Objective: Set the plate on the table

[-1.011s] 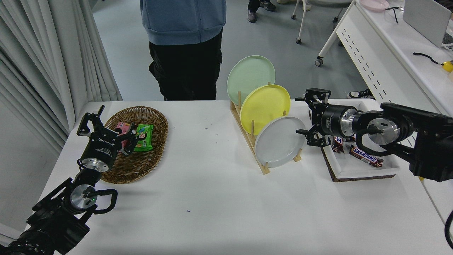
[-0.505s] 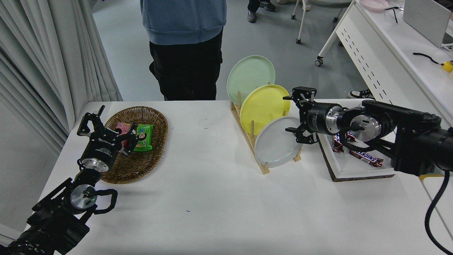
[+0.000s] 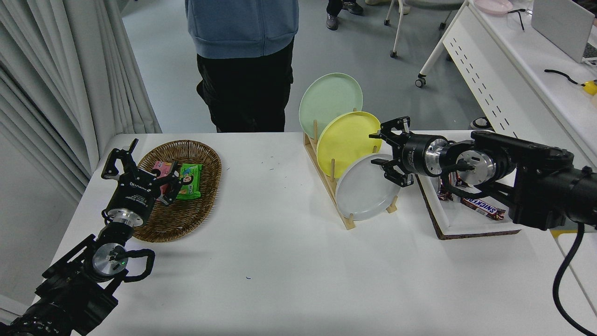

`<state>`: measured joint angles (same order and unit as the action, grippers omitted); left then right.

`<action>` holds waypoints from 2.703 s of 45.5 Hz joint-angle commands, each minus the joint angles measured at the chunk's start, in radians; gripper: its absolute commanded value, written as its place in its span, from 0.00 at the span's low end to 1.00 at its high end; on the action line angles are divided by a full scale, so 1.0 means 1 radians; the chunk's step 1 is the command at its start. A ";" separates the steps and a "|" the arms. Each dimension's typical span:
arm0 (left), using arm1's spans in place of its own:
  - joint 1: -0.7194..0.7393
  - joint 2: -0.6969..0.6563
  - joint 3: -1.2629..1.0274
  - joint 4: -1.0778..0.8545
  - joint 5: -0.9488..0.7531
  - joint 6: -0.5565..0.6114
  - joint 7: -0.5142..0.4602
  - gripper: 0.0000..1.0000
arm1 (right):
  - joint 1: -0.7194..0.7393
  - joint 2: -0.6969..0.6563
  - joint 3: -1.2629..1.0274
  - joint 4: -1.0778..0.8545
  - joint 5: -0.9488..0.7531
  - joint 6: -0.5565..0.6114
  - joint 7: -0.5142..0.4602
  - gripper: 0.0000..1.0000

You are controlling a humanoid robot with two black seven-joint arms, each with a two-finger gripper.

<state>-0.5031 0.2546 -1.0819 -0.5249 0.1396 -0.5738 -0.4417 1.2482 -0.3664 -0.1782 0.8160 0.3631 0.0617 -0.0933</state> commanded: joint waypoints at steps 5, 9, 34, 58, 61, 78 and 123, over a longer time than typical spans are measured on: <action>0.000 0.000 0.000 0.000 0.000 0.000 0.000 1.00 | -0.009 -0.002 0.002 0.014 0.031 -0.023 0.000 0.59; 0.000 0.000 0.000 -0.001 0.000 0.000 0.000 1.00 | -0.007 -0.003 0.002 0.022 0.040 -0.022 0.000 0.58; 0.000 0.000 -0.001 0.000 0.000 0.000 0.000 1.00 | 0.002 -0.019 0.008 0.055 0.045 -0.022 -0.059 0.35; 0.000 0.000 0.000 0.000 0.000 0.000 0.000 1.00 | 0.003 -0.031 0.031 0.054 0.046 -0.043 -0.068 0.27; 0.000 0.000 -0.001 0.000 0.000 0.000 0.000 1.00 | 0.003 -0.031 0.031 0.052 0.045 -0.054 -0.074 0.27; 0.000 0.000 -0.001 -0.001 0.000 0.000 0.000 1.00 | 0.005 -0.031 0.039 0.048 0.045 -0.063 -0.086 0.20; 0.000 0.000 -0.001 -0.001 0.000 0.000 0.000 1.00 | 0.002 -0.022 0.060 0.037 0.040 -0.077 -0.117 0.05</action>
<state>-0.5031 0.2546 -1.0823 -0.5254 0.1396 -0.5737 -0.4415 1.2502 -0.3889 -0.1234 0.8532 0.4036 -0.0146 -0.2019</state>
